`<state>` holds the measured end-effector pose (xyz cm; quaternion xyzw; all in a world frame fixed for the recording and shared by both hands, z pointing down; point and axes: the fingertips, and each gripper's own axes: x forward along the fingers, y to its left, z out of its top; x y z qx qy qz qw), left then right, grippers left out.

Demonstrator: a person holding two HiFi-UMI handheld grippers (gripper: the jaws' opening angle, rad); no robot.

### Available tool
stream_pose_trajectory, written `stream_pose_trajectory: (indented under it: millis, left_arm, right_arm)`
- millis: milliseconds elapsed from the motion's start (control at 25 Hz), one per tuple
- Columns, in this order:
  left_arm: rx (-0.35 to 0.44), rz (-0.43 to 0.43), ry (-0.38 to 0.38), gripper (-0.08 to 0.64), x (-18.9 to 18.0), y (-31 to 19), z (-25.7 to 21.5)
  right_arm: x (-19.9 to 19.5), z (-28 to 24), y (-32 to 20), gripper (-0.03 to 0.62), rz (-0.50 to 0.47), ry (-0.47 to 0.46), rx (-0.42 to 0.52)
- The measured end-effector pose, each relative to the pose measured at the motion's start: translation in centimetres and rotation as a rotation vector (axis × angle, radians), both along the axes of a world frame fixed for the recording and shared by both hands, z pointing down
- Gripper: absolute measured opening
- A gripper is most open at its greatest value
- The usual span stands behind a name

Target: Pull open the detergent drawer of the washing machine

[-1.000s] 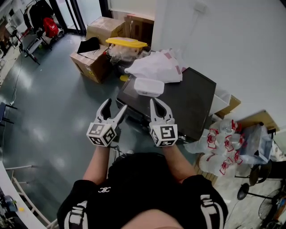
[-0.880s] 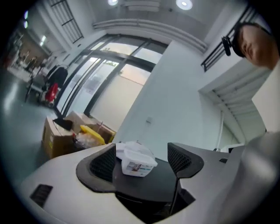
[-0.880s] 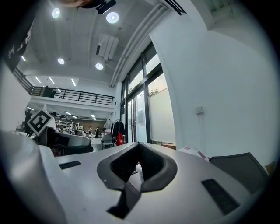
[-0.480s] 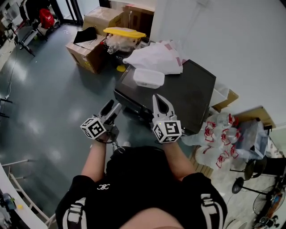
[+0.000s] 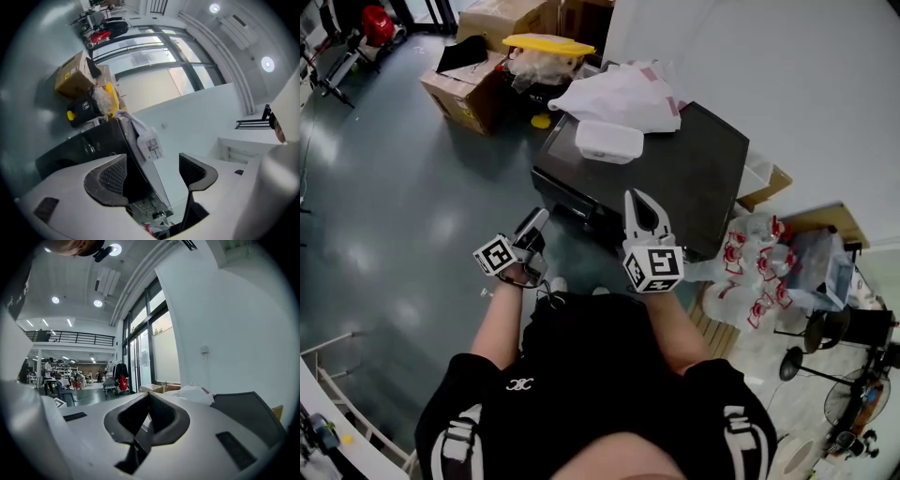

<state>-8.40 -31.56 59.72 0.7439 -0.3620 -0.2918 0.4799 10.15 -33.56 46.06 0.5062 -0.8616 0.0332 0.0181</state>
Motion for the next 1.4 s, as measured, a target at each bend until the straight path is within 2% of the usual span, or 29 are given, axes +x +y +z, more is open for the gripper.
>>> stream_pose_trajectory:
  millis: [240,320,440,760,1000,1240,1400]
  left_arm:
    - [-0.052,0.048,0.099,0.342,0.4,-0.9,3.0]
    - [-0.06,0.062,0.097,0.341,0.3,-1.1,4.1]
    - [-0.077,0.076,0.14,0.341,0.3,-1.8,5.2]
    - [-0.097,0.045,0.221,0.331,0.1,-5.1,8.3]
    - [-0.115,0.035,0.296,0.331,0.4,-6.6,9.7]
    - [-0.101,0.029,0.364,0.314,0.2,-8.1,10.2]
    - [-0.03,0.063,0.382,0.314,0.4,-8.5,10.2]
  right_arm:
    - [0.7,0.9,0.7,0.002,0.055,0.039,-0.02]
    - [1.1,1.3,1.1,0.002,0.076,0.048,-0.033]
    - [1.8,1.7,1.4,0.002,0.109,0.062,-0.047]
    - [5.4,2.7,2.2,0.002,0.245,0.071,-0.083]
    - [7.7,3.2,3.5,0.002,0.311,0.081,-0.108]
    - [8.4,3.6,3.7,0.002,0.337,0.047,-0.14]
    - [7.7,4.3,3.6,0.002,0.329,0.05,-0.156]
